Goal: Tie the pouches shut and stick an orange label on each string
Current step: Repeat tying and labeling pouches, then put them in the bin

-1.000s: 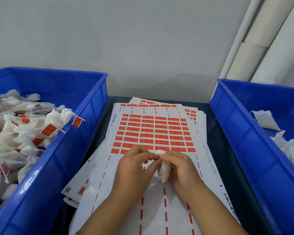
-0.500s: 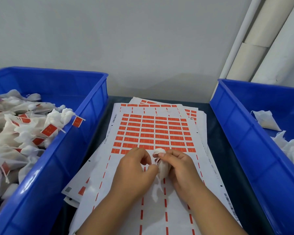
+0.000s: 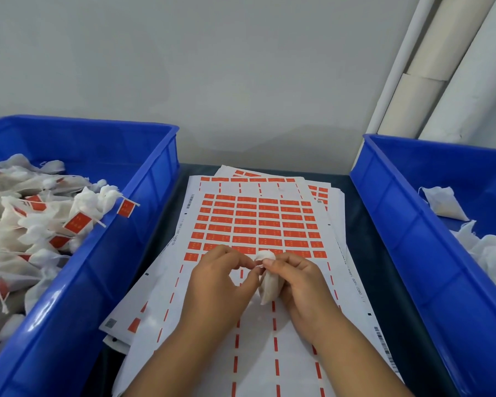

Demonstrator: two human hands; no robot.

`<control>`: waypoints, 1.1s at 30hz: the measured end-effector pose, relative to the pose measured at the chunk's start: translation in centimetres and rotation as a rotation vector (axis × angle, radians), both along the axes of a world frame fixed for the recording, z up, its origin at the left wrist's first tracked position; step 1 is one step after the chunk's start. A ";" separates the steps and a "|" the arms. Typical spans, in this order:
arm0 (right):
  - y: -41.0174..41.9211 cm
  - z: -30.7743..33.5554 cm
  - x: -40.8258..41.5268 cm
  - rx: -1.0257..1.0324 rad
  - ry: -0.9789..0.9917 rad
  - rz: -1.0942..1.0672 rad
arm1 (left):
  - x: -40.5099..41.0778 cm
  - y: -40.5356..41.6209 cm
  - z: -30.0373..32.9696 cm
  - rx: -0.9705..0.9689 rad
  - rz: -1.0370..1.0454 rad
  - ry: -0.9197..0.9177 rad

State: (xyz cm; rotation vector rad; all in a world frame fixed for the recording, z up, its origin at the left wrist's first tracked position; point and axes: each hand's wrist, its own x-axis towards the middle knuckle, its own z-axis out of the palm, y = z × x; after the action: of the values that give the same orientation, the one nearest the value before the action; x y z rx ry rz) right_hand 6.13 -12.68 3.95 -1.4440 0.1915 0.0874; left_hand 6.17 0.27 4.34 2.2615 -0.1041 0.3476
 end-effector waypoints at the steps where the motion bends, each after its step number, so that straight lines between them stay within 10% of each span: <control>1: 0.0 0.0 0.1 0.001 0.000 -0.005 | 0.1 0.1 0.0 0.000 0.009 0.002; 22: 0.2 0.3 -0.4 -0.340 -0.077 0.467 | 1.8 3.6 1.6 -0.108 0.225 0.041; 33: -0.1 0.2 -0.3 0.193 0.061 0.274 | 1.5 3.5 2.3 -0.215 0.101 0.137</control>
State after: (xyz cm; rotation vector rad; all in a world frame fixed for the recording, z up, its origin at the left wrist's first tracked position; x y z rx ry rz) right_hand 5.84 -12.77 4.11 -1.2683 0.0325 0.3642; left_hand 7.69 3.73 6.60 2.0743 0.1143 0.2440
